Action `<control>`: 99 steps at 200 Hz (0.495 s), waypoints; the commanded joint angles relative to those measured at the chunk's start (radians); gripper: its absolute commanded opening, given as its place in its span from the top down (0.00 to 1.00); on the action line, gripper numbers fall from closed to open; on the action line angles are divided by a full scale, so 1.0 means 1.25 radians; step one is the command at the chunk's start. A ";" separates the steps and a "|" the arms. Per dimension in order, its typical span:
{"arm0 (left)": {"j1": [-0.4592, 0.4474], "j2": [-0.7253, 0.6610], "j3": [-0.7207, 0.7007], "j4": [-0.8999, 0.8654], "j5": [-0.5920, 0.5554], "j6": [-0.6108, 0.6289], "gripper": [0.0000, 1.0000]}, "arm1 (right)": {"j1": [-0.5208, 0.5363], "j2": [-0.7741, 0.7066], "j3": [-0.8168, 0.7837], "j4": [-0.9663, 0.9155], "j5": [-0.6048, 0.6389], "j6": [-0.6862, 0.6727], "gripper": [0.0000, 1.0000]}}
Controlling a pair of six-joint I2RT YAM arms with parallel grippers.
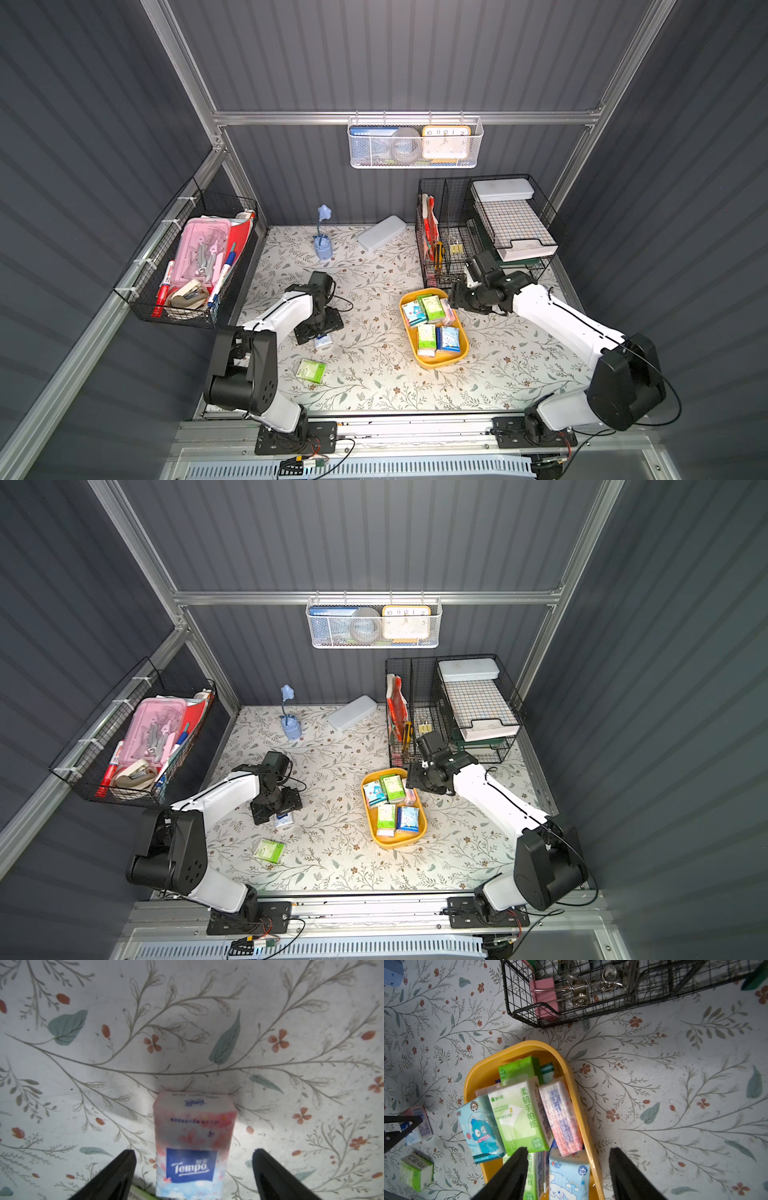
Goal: Put the pocket tissues into the storage box
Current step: Pick up the pocket tissues from the center of the board.
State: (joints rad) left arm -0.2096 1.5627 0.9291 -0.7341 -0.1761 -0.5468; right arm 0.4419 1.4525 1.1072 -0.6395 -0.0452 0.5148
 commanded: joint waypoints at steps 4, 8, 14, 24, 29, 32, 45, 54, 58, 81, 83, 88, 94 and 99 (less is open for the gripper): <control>0.003 0.001 -0.014 0.026 0.015 0.022 0.08 | -0.004 -0.004 0.009 -0.017 0.004 -0.004 0.33; 0.003 0.004 -0.014 0.030 0.018 0.023 0.08 | -0.004 -0.003 0.010 -0.017 0.004 -0.004 0.34; 0.002 0.009 -0.014 0.035 0.021 0.022 0.08 | -0.004 -0.002 0.012 -0.020 0.003 -0.003 0.33; 0.003 0.018 -0.014 0.042 0.021 0.020 0.09 | -0.003 -0.002 0.015 -0.021 0.003 -0.004 0.34; 0.003 0.022 -0.015 0.047 0.021 0.022 0.11 | -0.004 -0.002 0.016 -0.023 0.004 -0.004 0.33; 0.002 0.025 -0.014 0.049 0.021 0.021 0.11 | -0.004 -0.002 0.017 -0.024 0.005 -0.004 0.33; 0.003 0.037 -0.017 0.056 0.021 0.022 0.14 | -0.002 -0.004 0.020 -0.027 0.009 -0.006 0.33; 0.003 0.046 -0.019 0.060 0.022 0.021 0.16 | -0.004 -0.005 0.020 -0.029 0.012 -0.007 0.34; 0.003 0.049 -0.019 0.061 0.022 0.021 0.17 | -0.004 -0.005 0.019 -0.029 0.014 -0.007 0.33; 0.003 0.062 -0.027 0.068 0.022 0.021 0.25 | -0.003 -0.006 0.017 -0.032 0.017 -0.006 0.34; 0.003 0.062 -0.028 0.068 0.023 0.020 0.26 | -0.002 -0.006 0.017 -0.032 0.017 -0.006 0.34; 0.003 0.063 -0.029 0.069 0.023 0.020 0.29 | -0.003 -0.005 0.017 -0.033 0.018 -0.006 0.33; 0.003 0.064 -0.029 0.069 0.023 0.020 0.33 | -0.004 -0.006 0.017 -0.033 0.018 -0.006 0.34; 0.003 0.065 -0.029 0.070 0.023 0.020 0.36 | -0.004 -0.005 0.017 -0.033 0.018 -0.006 0.33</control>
State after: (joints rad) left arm -0.2096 1.6302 0.9100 -0.6487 -0.1524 -0.5354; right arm 0.4419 1.4525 1.1072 -0.6594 -0.0406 0.5148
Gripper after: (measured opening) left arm 0.698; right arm 0.665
